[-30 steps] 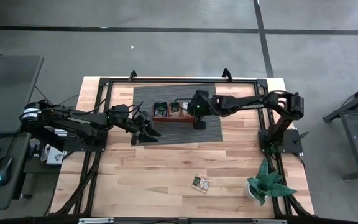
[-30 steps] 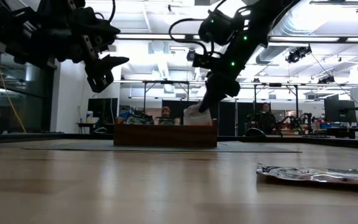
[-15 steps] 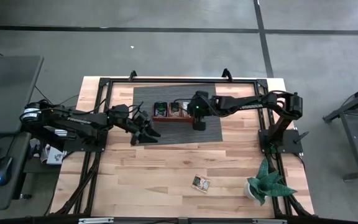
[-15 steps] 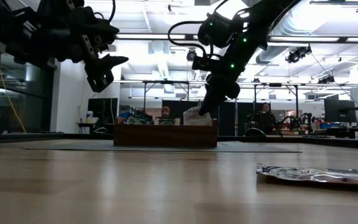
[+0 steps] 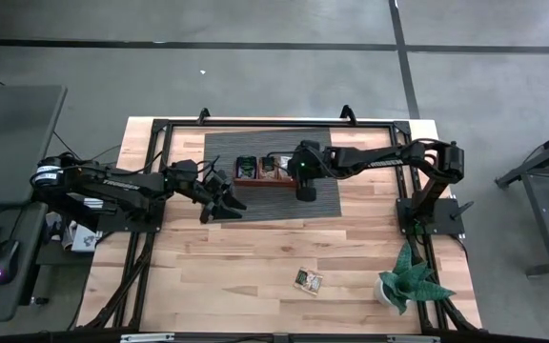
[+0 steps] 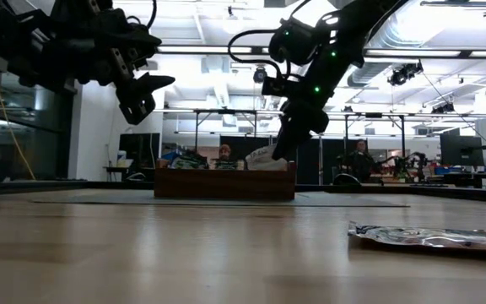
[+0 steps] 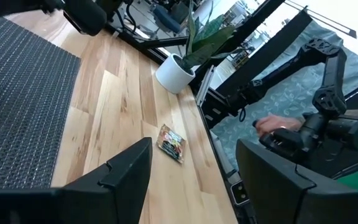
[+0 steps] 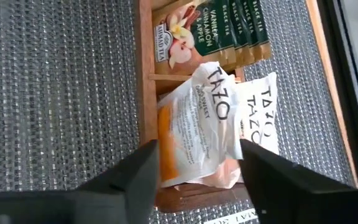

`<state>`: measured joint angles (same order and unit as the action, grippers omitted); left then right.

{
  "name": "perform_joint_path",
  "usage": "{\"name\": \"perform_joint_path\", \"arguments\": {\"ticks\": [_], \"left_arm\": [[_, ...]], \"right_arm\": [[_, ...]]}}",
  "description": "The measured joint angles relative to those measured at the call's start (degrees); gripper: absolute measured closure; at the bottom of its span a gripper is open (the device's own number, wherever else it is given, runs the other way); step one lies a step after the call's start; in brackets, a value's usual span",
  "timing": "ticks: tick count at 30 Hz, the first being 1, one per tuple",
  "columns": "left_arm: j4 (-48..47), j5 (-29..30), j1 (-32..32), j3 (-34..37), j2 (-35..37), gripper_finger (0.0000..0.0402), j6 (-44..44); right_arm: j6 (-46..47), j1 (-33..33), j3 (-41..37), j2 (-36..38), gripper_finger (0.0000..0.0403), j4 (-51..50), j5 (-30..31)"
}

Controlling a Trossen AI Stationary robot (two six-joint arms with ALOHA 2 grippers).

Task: Pick & Place Tea
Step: Put the orange tea bag into the right section of the wooden organizer, then put the brown tea bag into the middle section of the wooden organizer

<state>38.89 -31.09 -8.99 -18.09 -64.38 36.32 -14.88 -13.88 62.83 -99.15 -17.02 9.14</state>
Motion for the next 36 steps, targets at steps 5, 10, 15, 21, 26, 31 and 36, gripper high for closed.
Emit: {"name": "perform_joint_path", "arguments": {"ticks": [5, 10, 15, 21, 26, 31, 36], "left_arm": [[-0.02, 0.0, 0.0, 0.0, 0.0, 0.017, -0.09], [-0.04, 0.0, 0.0, 0.0, 0.0, 0.017, -0.09], [-0.07, 0.01, 0.0, 0.0, 0.0, 0.017, -0.09], [-1.76, 0.13, 0.0, 0.0, 0.0, 0.017, -0.09], [-2.63, 1.43, 0.02, -0.02, -0.63, 0.017, -0.27], [-2.8, 2.11, 0.02, -0.04, -2.1, 0.017, -0.1], [-2.07, 2.86, 0.97, -0.04, -5.34, 0.017, 1.14]], "right_arm": [[0.07, 0.05, 1.74, 0.02, 0.0139, -1.34, -0.86], [-0.02, 0.05, 5.17, 0.02, 0.0124, -5.13, -0.74], [0.92, 0.05, 9.32, 0.04, 0.0127, -11.42, -0.77], [10.36, 0.05, 17.22, 0.04, 0.0128, -26.73, -2.13], [16.15, 0.79, 20.87, 0.32, 0.013, -37.17, -8.35], [18.04, 4.47, 18.62, 2.68, 0.0157, -39.92, -9.81], [23.25, 9.48, 15.86, 5.77, 0.0219, -39.25, -9.85]]}}
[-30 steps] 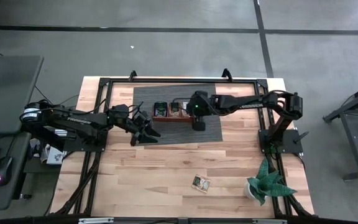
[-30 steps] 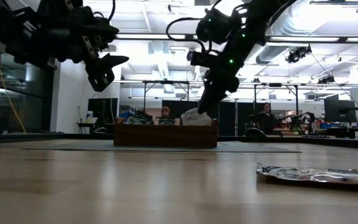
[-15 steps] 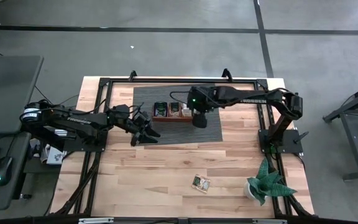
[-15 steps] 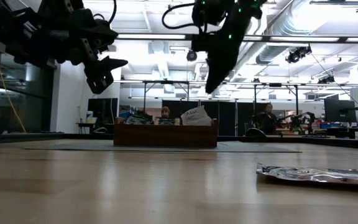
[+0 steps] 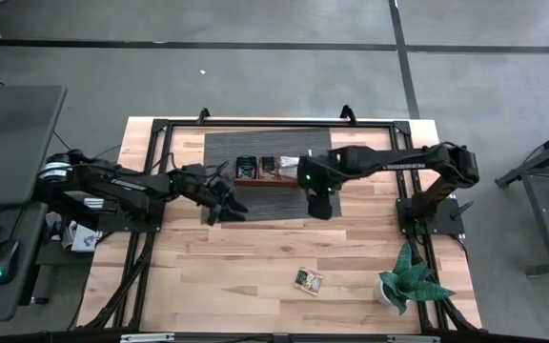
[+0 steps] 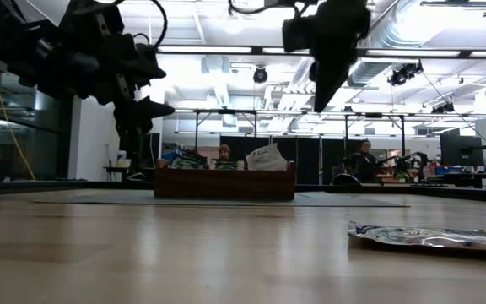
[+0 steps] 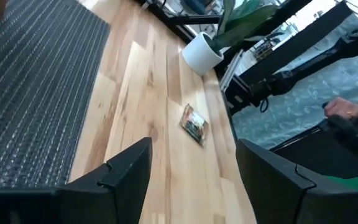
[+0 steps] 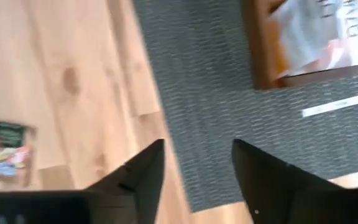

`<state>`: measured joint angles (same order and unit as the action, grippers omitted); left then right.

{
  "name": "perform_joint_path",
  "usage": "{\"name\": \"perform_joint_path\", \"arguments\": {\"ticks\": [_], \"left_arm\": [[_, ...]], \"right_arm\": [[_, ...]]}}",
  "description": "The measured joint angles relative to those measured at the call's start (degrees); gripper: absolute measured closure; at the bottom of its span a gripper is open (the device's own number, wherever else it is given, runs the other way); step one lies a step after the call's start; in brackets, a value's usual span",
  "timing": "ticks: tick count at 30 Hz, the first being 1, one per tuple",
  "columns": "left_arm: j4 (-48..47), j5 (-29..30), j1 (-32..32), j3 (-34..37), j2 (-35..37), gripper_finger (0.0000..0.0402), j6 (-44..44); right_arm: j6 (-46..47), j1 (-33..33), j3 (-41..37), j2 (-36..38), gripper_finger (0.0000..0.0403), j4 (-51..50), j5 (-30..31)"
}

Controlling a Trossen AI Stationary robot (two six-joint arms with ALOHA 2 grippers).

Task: Pick & Place Tea
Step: Put the brown tea bag into the middle section of the wooden organizer

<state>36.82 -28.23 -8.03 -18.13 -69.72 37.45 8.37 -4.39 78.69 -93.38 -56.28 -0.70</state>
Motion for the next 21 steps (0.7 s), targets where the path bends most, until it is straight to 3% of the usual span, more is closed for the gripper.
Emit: {"name": "perform_joint_path", "arguments": {"ticks": [5, 8, 21], "left_arm": [[1.16, 1.89, 3.26, -1.32, -4.34, 0.017, 0.28], [1.13, 2.26, 5.07, -3.21, -7.24, 0.017, 0.32], [1.42, 1.41, 11.56, -17.83, -22.07, 0.017, 4.82]], "right_arm": [[2.13, 5.13, -3.8, 2.01, 0.0321, 3.09, -1.96], [1.87, 7.54, -6.55, 2.01, 0.0387, 5.9, -6.21], [1.84, 19.23, -20.89, 2.01, 0.04, 28.53, -15.66]]}}
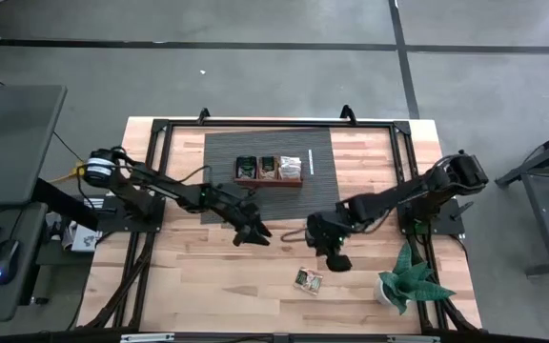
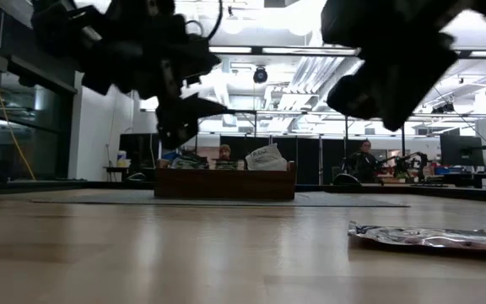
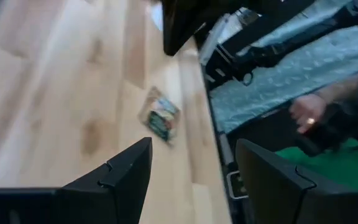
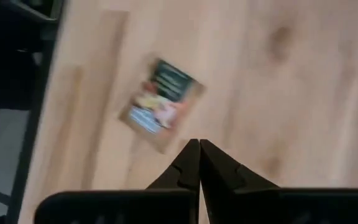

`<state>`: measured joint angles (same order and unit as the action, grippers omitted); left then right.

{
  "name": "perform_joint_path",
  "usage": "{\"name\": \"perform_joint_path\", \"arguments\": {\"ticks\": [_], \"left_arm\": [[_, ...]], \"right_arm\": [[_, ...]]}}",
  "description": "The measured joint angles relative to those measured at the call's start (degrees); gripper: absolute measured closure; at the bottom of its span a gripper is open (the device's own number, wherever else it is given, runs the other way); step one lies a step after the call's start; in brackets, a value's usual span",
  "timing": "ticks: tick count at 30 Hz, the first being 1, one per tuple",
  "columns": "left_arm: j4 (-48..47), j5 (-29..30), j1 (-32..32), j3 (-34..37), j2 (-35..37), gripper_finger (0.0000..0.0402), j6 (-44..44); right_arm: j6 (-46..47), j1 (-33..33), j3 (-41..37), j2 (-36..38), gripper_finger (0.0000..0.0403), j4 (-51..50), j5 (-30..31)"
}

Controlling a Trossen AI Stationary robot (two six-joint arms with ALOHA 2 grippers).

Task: Pick & Place Tea
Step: Put the brown tea bag into the middle section of the wooden organizer

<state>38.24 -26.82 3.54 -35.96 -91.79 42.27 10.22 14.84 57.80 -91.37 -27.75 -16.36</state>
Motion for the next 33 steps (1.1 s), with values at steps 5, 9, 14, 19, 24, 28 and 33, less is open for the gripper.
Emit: {"name": "perform_joint_path", "arguments": {"ticks": [5, 9, 14, 19, 24, 28, 33], "left_arm": [[3.06, -1.33, 2.36, -4.76, -4.89, 0.017, 3.81], [5.23, 1.07, 4.65, -7.09, -8.32, 0.017, 7.63], [9.28, 6.2, 8.49, -8.52, -12.54, 0.017, 13.43], [11.81, 11.36, 12.23, -10.42, -15.88, 0.017, 18.04], [11.86, 15.42, 14.81, -13.16, -18.22, 0.017, 20.61], [10.48, 17.15, 15.75, -14.28, -19.38, 0.017, 21.13], [10.55, 17.31, 15.64, -15.39, -20.91, 0.017, 21.01]], "right_arm": [[1.18, 3.94, -4.93, -0.02, 0.0402, 8.32, -3.23], [2.66, 6.41, -9.38, -0.02, 0.0402, 15.94, -3.57], [3.26, 8.44, -13.54, -0.02, 0.0402, 21.54, -0.46], [3.29, 9.46, -15.73, -0.05, 0.0403, 24.37, 5.98], [3.69, 10.41, -15.72, -0.5, 0.0403, 27.58, 10.93], [3.32, 12.2, -15.72, -0.73, 0.0403, 29.1, 12.85], [3.5, 14.05, -15.67, -2.67, 0.0403, 31.13, 12.37]]}}
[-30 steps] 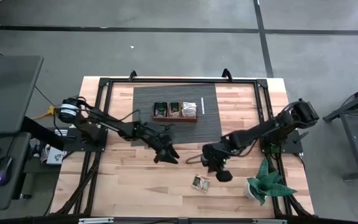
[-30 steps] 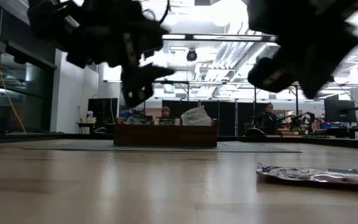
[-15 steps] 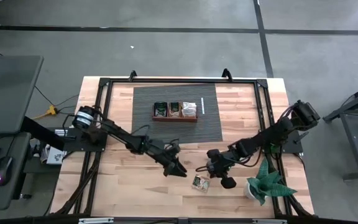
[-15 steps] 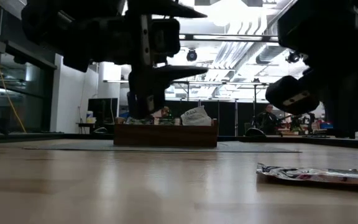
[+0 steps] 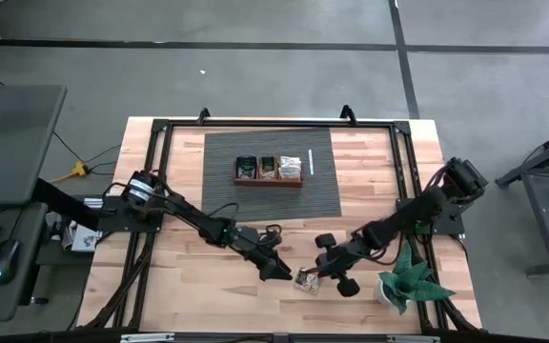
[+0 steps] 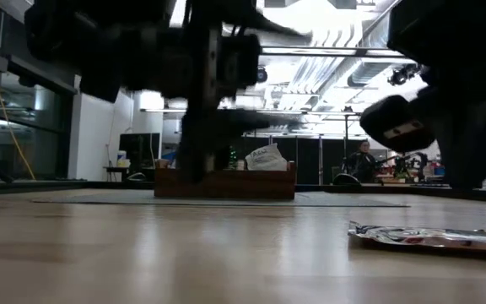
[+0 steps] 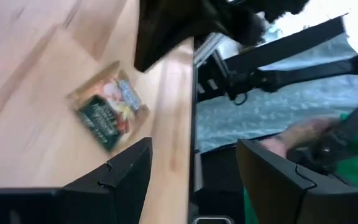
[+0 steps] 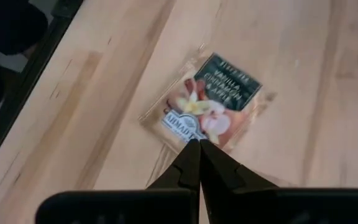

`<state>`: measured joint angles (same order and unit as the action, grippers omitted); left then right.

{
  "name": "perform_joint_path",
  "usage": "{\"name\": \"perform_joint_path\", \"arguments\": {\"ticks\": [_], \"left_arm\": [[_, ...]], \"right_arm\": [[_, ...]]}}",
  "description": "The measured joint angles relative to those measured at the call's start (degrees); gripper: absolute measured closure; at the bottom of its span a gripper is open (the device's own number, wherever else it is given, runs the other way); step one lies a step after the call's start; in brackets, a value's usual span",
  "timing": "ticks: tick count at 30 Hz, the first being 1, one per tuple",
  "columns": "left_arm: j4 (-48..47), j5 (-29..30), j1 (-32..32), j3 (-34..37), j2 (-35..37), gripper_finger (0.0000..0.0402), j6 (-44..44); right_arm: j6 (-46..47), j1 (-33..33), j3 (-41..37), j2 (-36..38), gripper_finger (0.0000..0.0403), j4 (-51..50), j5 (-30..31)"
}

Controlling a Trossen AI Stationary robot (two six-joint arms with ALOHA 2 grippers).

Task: Pick & Place Tea
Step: Put the brown tea bag into the middle section of the wooden organizer

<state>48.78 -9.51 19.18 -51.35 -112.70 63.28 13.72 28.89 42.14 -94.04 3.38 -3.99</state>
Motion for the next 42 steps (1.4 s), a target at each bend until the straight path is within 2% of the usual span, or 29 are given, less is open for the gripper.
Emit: {"name": "perform_joint_path", "arguments": {"ticks": [7, 18, 30, 38, 42], "left_arm": [[-0.14, 0.23, -0.02, -0.46, -2.13, 0.017, 0.05], [0.32, -0.19, -0.02, -0.88, -1.78, 0.017, -2.38], [0.2, 1.14, -0.02, -0.88, -1.78, 0.017, -1.01], [-8.59, 4.01, -0.02, -0.9, -1.78, 0.017, 3.25], [-9.14, 2.83, -0.04, -0.94, -1.69, 0.017, 4.55]], "right_arm": [[5.1, 0.84, 0.01, -2.44, 0.0403, 1.71, 1.81], [12.07, 1.28, 0.05, -4.8, 0.0403, 4.69, 3.05], [18.89, 2.64, 0.54, -8.92, 0.0403, 6.29, 3.93], [24.12, 1.47, 0.58, -12.25, 0.0403, 9.0, 5.37], [24.45, 0.98, 0.43, -12.62, 0.0403, 10.76, 6.94]]}}
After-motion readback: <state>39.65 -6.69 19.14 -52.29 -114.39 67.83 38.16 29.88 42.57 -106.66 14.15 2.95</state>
